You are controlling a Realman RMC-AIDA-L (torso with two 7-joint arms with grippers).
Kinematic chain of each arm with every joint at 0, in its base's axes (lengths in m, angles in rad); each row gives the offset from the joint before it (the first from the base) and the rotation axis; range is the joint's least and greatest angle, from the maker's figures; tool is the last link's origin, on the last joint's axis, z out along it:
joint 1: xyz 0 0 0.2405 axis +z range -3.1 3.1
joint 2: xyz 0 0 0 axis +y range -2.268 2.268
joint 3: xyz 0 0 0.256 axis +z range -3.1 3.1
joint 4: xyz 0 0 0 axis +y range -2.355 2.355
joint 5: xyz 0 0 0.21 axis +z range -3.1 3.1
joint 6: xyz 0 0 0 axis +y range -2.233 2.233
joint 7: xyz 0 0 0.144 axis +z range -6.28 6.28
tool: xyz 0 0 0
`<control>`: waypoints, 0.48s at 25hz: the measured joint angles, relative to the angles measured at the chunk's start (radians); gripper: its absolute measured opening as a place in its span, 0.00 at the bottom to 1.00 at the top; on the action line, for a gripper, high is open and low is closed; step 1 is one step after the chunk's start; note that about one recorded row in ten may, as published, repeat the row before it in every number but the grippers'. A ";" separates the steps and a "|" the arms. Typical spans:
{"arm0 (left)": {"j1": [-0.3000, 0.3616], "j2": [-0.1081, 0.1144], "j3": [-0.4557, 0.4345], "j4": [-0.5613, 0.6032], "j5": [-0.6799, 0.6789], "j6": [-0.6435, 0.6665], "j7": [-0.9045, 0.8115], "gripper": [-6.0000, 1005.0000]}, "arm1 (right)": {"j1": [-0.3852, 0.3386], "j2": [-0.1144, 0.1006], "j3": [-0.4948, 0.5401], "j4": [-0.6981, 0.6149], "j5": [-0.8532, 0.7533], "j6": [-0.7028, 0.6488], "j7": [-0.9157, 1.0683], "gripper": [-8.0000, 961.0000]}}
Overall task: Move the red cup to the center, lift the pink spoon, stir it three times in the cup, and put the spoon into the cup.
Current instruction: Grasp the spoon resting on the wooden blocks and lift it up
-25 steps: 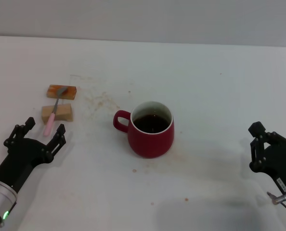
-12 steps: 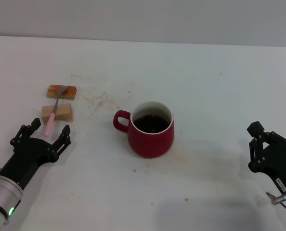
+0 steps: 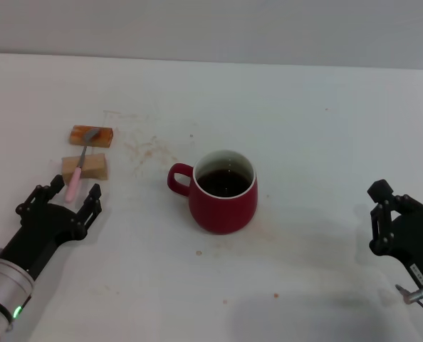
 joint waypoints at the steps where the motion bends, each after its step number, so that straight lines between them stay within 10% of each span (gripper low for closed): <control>1: 0.000 0.000 0.000 0.000 0.000 -0.002 0.000 0.77 | -0.001 0.000 0.000 0.000 0.000 0.000 0.000 0.01; 12: -0.003 0.000 -0.006 -0.003 0.000 -0.007 0.008 0.65 | -0.001 0.000 -0.001 0.000 0.000 0.000 0.000 0.01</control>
